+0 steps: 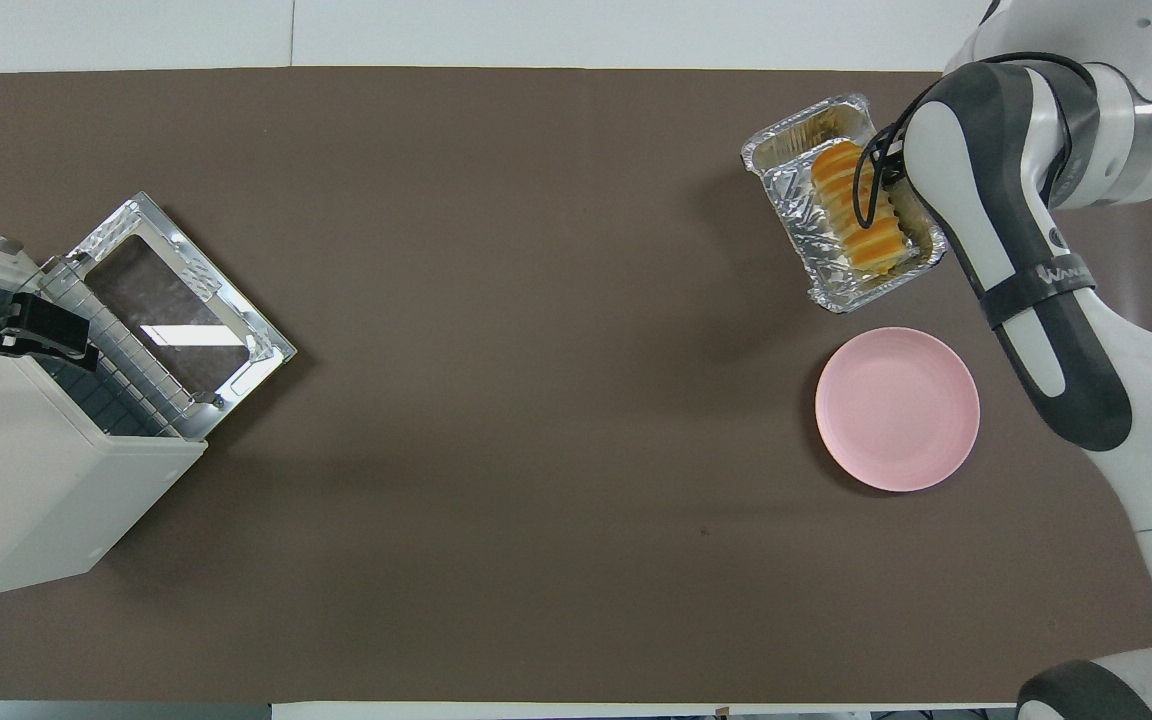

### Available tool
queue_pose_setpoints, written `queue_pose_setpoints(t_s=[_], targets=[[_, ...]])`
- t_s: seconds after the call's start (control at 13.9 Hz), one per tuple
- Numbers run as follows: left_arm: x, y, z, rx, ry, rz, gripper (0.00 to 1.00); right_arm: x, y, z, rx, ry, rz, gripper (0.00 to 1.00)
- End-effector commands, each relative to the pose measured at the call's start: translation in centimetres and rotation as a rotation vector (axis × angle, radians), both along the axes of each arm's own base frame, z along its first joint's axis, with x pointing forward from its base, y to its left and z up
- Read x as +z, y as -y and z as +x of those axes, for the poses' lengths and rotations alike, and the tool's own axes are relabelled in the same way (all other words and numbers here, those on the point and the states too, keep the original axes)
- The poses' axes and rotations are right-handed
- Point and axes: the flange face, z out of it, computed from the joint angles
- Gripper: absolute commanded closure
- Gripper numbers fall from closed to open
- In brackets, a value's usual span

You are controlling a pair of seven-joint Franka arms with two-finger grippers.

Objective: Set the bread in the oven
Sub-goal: 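Grasp the foil tray edge and slide it toward the table center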

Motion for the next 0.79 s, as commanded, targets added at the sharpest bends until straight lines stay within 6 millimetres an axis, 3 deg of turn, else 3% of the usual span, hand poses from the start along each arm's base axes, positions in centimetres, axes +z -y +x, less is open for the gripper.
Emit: queue_pose_setpoints(t_s=[0.0,0.07,0.22,0.43,0.57,0.72], targets=[[0.5,-0.1,-0.5,-0.001,0.016,-0.012,0.00,3.9,-9.1,-3.0,-0.114,-0.033,0.009,1.00],[0.5,-0.1,-0.5,-0.001,0.016,-0.012,0.00,4.0,-13.1,-4.2,-0.152,-0.050,0.000,1.00],[0.5,-0.1,-0.5,-0.001,0.016,-0.012,0.00,5.0,-18.5,-6.1,-0.218,-0.054,0.037,1.00],[0.5,-0.1,-0.5,-0.001,0.016,-0.012,0.00,4.2,-23.1,-8.0,-0.302,-0.100,0.088,1.00],[0.5,-0.1,-0.5,-0.001,0.016,-0.012,0.00,1.8,-26.6,-10.3,-0.315,-0.095,0.087,1.00],[0.5,-0.1,-0.5,-0.001,0.016,-0.012,0.00,-1.4,-28.6,-12.8,-0.327,-0.051,0.108,1.00]])
